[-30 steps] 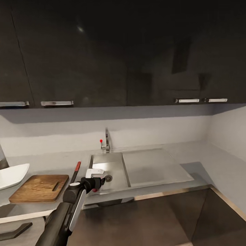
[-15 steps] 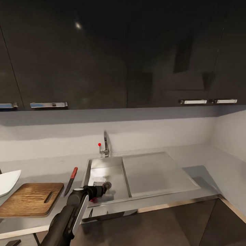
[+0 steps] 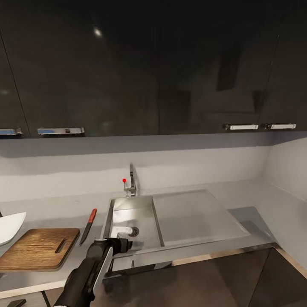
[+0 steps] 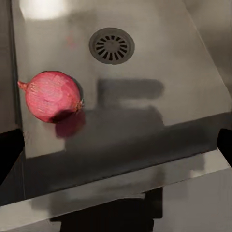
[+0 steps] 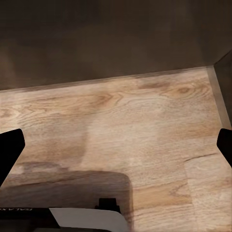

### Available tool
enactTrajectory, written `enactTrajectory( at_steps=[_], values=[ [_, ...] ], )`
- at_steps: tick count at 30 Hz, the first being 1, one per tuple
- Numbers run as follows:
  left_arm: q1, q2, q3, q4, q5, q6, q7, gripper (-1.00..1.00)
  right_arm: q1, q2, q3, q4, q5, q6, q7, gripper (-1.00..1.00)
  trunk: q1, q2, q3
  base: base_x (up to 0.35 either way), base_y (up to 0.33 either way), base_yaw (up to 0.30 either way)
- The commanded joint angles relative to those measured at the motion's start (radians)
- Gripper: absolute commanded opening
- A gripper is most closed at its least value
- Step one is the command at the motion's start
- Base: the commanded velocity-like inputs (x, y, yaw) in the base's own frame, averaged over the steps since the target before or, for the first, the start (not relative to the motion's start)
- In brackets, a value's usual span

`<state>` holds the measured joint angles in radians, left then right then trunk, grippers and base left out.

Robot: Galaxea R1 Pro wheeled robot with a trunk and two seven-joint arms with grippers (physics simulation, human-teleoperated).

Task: In the kitchen, take the Vidalia onion out of the sink, dice it on the chopping board with the paring knife, put the diced onion into the bowl on the countertop, then place both the paring knife and the chopping board into the sink.

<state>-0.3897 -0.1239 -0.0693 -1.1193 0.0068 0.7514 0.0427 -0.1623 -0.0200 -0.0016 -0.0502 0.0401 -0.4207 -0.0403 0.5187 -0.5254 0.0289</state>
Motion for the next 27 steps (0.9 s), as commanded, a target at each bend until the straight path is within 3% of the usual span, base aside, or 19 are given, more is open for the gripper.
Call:
enactTrajectory(
  at_steps=[1,4,8,15,22,27],
  values=[
    [-0.017,-0.001,-0.001,0.005,0.002,0.005,0.015,1.00,0.000,0.000,0.000,0.001,0.004,-0.003,-0.004,1.00,0.000,-0.001,0.000,0.000,0.000,0.000],
    [-0.069,-0.004,-0.001,0.045,0.003,0.008,0.023,1.00,0.000,0.001,0.000,0.001,0.004,-0.002,-0.004,1.00,0.000,-0.001,0.000,0.000,0.000,0.000],
    [-0.198,-0.011,-0.001,0.175,0.004,0.011,0.026,1.00,0.000,0.001,0.000,0.001,0.004,-0.003,-0.004,1.00,0.000,-0.001,0.000,0.000,0.000,0.000],
    [-0.421,-0.016,0.000,0.485,0.005,0.012,0.025,1.00,0.000,0.002,0.000,0.001,0.004,-0.003,-0.004,1.00,0.000,-0.001,0.000,0.000,0.000,0.000],
    [-0.467,-0.020,0.003,0.606,0.006,0.011,0.025,1.00,0.000,0.002,0.000,0.001,0.004,-0.002,-0.006,1.00,0.000,-0.001,0.000,0.000,0.000,0.000],
    [-0.469,-0.022,0.004,0.636,0.035,0.011,0.025,1.00,0.000,0.002,0.000,0.001,0.004,-0.003,-0.007,1.00,0.000,-0.001,0.000,0.000,0.000,0.000]
  ],
)
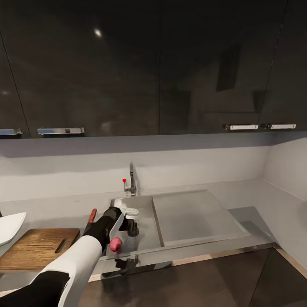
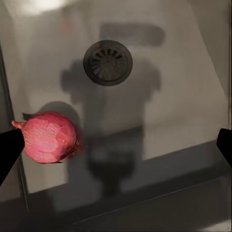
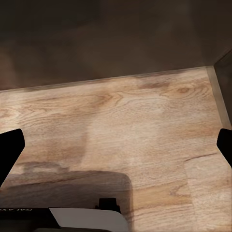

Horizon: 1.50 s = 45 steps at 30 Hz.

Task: In the kitchen, take the Vidalia onion out of the sink, dice it on the chopping board with the paring knife, put the diced onion into the bowl on the countertop, then place both the paring knife and the chopping board into the sink.

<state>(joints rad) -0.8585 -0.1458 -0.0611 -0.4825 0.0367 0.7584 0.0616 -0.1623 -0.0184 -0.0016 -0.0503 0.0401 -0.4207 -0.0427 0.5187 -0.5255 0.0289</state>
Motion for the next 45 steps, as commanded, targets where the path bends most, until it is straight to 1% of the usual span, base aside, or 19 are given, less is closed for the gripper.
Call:
enactTrajectory(
  at_steps=[1,4,5,10,22,29,32,45],
  values=[
    [0.000,0.000,-0.004,0.001,0.017,0.005,0.006,1.00,0.000,0.000,0.000,0.001,0.004,-0.003,-0.004,1.00,0.000,-0.001,0.000,0.000,0.000,0.000],
    [0.000,0.000,-0.005,0.004,0.042,0.005,0.006,1.00,0.000,0.000,0.000,0.001,0.004,-0.003,-0.005,1.00,0.000,-0.001,-0.001,0.000,0.000,0.000],
    [-0.001,0.003,-0.005,0.005,0.062,0.005,0.006,1.00,0.000,0.000,0.000,0.001,0.004,-0.001,-0.005,1.00,0.000,-0.001,-0.002,0.000,0.000,0.000],
    [-0.001,0.009,-0.006,0.008,0.071,0.005,0.006,1.00,0.000,-0.001,0.000,0.001,0.004,0.000,-0.005,1.00,0.000,-0.001,-0.009,0.000,0.000,0.000],
    [-0.001,0.012,-0.008,0.012,0.071,0.004,0.010,1.00,0.000,-0.001,0.000,0.001,0.004,0.000,-0.005,1.00,0.000,-0.001,-0.027,0.000,0.000,0.000],
    [-0.001,0.012,-0.008,0.012,0.071,0.004,0.091,1.00,0.000,-0.001,0.000,0.001,0.004,0.000,-0.005,1.00,0.000,-0.001,-0.038,0.000,0.000,0.000],
    [-0.001,0.012,-0.008,0.013,0.072,0.004,0.108,1.00,0.000,-0.001,0.000,0.001,0.004,0.000,-0.005,1.00,0.000,-0.001,-0.043,0.000,0.000,0.000],
    [-0.001,0.013,-0.008,0.040,0.072,0.003,0.114,1.00,0.000,-0.001,0.000,0.001,0.004,0.000,-0.005,1.00,0.000,-0.001,-0.063,0.009,0.000,0.000]
  ],
)
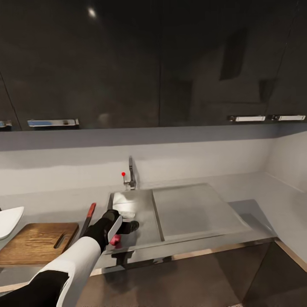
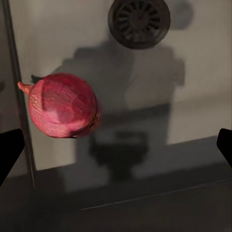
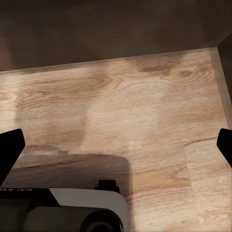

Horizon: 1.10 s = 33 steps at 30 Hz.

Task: In the kitchen, take the Vidalia onion out of the sink, dice it on the chopping board with the paring knife, put the diced onion into the bowl on the countertop, then place both the paring knife and the chopping board into the sink.

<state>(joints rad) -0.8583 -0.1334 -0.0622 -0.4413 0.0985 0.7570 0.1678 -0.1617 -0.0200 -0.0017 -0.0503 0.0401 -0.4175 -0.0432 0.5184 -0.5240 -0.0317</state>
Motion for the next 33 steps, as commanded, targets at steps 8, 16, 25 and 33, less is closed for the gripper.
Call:
enactTrajectory(
  at_steps=[8,16,25,33],
  values=[
    [-0.001,0.012,-0.005,0.007,0.012,0.004,0.007,1.00,-0.001,0.000,0.000,0.000,0.004,-0.003,-0.004,1.00,0.001,-0.002,-0.014,0.091,0.009,0.000],
    [-0.001,0.018,0.002,0.007,0.012,0.004,0.007,1.00,-0.001,0.000,0.000,0.000,0.004,-0.002,-0.004,1.00,0.001,-0.002,-0.027,0.006,0.001,0.000],
    [-0.001,0.022,0.022,0.007,0.012,0.002,0.004,1.00,-0.001,0.001,0.000,0.001,0.004,-0.002,-0.004,1.00,0.001,-0.002,-0.041,0.125,0.038,0.000],
    [-0.001,0.022,0.022,0.009,0.012,0.002,0.003,1.00,-0.001,0.001,0.000,0.001,0.004,-0.002,-0.004,1.00,0.001,-0.002,-0.053,0.124,0.009,0.000]
  ],
)
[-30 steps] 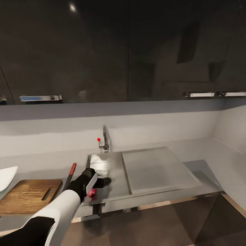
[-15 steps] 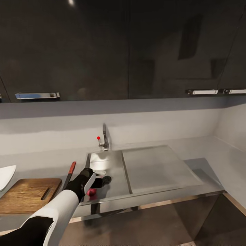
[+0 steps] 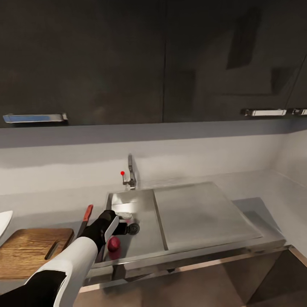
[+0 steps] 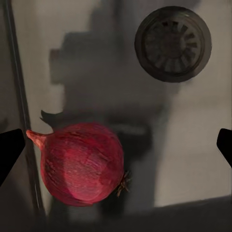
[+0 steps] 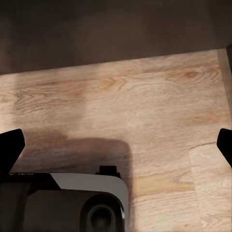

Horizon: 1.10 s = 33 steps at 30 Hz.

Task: In the kitchen, take the Vidalia onion out of the sink, dice it on the chopping board with the paring knife, put the diced onion into the bowl on the countertop, then place both the paring knife and the chopping board into the sink.

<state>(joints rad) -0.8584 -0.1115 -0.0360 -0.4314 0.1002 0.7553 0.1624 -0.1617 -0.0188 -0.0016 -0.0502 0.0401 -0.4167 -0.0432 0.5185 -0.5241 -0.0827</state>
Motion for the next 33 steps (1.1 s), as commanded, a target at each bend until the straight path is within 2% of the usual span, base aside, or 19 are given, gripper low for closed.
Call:
enactTrajectory(
  at_steps=[1,33],
  values=[
    [-0.001,0.000,-0.004,-0.001,0.011,0.004,0.008,1.00,-0.001,0.000,0.000,0.001,0.004,-0.003,-0.004,1.00,0.001,-0.002,-0.004,0.036,0.001,0.000],
    [0.002,0.000,-0.004,-0.002,0.012,0.004,0.006,1.00,-0.001,0.000,0.000,0.001,0.004,-0.003,-0.004,1.00,0.001,-0.002,-0.053,-0.005,0.025,0.000]
  ],
)
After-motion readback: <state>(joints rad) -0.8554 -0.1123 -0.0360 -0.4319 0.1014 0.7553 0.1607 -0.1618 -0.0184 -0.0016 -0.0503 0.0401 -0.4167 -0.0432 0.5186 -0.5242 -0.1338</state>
